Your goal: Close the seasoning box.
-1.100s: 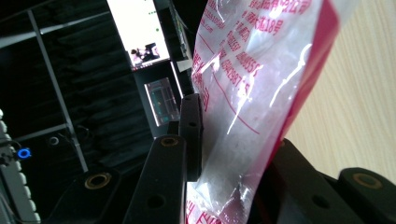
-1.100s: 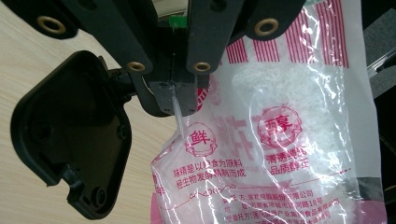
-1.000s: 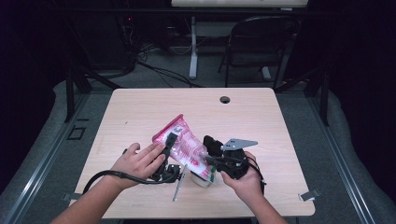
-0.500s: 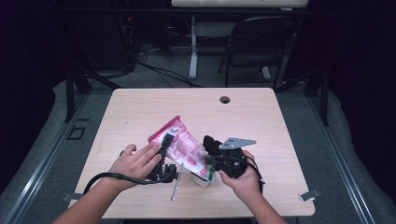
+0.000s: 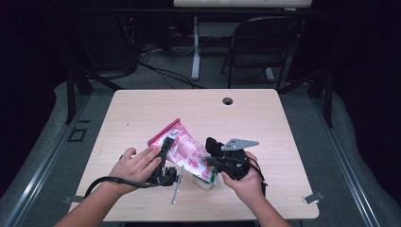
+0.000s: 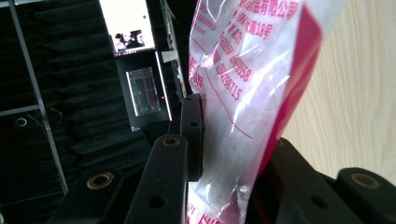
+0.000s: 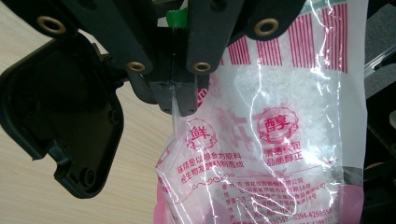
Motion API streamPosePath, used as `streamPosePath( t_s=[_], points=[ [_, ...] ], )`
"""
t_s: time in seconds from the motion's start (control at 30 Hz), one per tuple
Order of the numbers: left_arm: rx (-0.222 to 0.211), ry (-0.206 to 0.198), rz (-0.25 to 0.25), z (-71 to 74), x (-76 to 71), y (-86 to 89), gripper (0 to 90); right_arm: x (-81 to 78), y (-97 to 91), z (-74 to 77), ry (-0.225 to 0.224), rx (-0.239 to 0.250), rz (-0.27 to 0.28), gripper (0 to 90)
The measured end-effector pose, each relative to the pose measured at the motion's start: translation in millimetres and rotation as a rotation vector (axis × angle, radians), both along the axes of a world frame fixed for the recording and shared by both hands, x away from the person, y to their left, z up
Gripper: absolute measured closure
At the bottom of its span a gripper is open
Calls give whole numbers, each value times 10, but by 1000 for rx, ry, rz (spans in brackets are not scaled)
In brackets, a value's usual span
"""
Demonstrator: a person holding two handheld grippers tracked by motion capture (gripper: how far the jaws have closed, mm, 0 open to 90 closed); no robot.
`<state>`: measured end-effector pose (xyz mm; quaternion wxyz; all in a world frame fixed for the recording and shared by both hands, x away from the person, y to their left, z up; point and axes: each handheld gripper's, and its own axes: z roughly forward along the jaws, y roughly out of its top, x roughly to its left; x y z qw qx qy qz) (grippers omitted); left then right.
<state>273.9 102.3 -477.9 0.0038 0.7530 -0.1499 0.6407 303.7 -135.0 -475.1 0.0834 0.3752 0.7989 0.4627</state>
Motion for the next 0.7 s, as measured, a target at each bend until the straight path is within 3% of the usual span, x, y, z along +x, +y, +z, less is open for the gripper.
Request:
streamPosePath(
  t_s=[0.57, 0.67, 0.7],
  points=[
    [-5, 11, 2, -35, -10, 31, 799, 0, 18, 22, -4, -9, 8, 900],
    [-30, 35, 12, -35, -8, 45, 799, -6, 21, 40, -8, -11, 12, 900],
    [-28, 25, 5, -27, -10, 45, 800, -11, 25, 52, -6, -6, 12, 900]
  ],
)
